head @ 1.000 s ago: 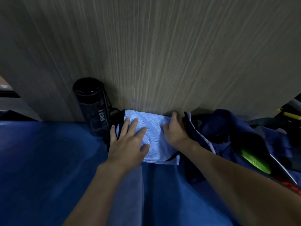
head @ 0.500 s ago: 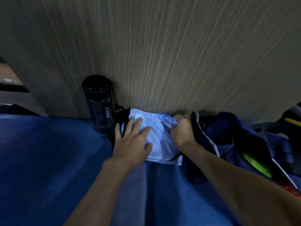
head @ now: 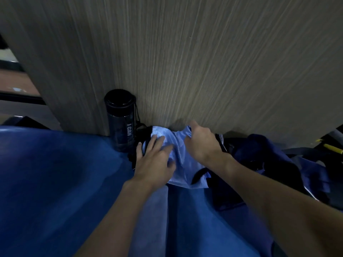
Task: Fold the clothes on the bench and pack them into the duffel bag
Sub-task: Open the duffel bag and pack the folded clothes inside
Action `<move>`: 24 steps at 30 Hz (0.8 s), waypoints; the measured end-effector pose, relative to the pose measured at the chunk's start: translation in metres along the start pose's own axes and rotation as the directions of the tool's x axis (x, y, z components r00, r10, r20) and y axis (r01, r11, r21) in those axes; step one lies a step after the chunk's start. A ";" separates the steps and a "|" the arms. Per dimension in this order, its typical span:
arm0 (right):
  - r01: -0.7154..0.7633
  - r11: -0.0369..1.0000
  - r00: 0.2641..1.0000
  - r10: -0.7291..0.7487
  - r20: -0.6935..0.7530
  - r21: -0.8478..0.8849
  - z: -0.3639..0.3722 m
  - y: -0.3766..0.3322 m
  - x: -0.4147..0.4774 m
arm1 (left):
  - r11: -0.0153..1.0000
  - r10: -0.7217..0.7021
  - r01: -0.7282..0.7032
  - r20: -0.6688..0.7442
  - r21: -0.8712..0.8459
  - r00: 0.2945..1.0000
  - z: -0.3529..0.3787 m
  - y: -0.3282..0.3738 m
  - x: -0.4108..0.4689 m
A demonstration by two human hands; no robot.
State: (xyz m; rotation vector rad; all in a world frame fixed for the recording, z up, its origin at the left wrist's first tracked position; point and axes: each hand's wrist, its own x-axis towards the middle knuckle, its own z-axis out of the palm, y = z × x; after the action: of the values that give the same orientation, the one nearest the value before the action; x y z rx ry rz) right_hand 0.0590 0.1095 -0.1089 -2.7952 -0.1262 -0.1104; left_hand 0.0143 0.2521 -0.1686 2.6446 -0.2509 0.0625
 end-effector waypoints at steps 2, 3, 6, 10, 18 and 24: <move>-0.028 0.992 1.000 0.026 0.016 0.122 -0.006 -0.014 0.008 | 0.987 -0.045 0.015 -0.182 -0.160 0.982 -0.004 0.005 0.002; -0.071 0.973 0.997 0.065 0.034 0.221 -0.008 -0.021 0.012 | 0.968 -0.089 0.016 -0.285 -0.249 0.954 -0.008 0.008 0.003; -0.270 0.767 0.963 0.206 0.176 0.582 -0.010 -0.040 0.019 | 0.828 -0.278 0.050 -0.332 -0.558 0.901 -0.026 0.016 0.001; -0.386 0.495 0.917 0.113 0.383 0.779 -0.010 -0.056 0.018 | 0.592 -0.349 0.252 0.038 -0.766 0.936 -0.033 0.008 -0.002; -0.383 0.620 0.924 0.259 0.283 0.685 0.027 -0.014 0.010 | 0.899 -0.375 0.345 -0.067 -0.272 0.925 -0.022 0.000 -0.006; -0.454 0.282 0.886 0.250 0.392 0.845 0.038 -0.012 0.009 | 0.787 -0.383 0.332 0.010 -0.521 0.924 -0.026 -0.006 -0.007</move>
State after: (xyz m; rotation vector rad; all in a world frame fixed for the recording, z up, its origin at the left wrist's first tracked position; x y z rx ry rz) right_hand 0.0691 0.1348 -0.1400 -1.5698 0.3242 0.2719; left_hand 0.0083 0.2709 -0.1492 2.0977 0.2473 -0.0048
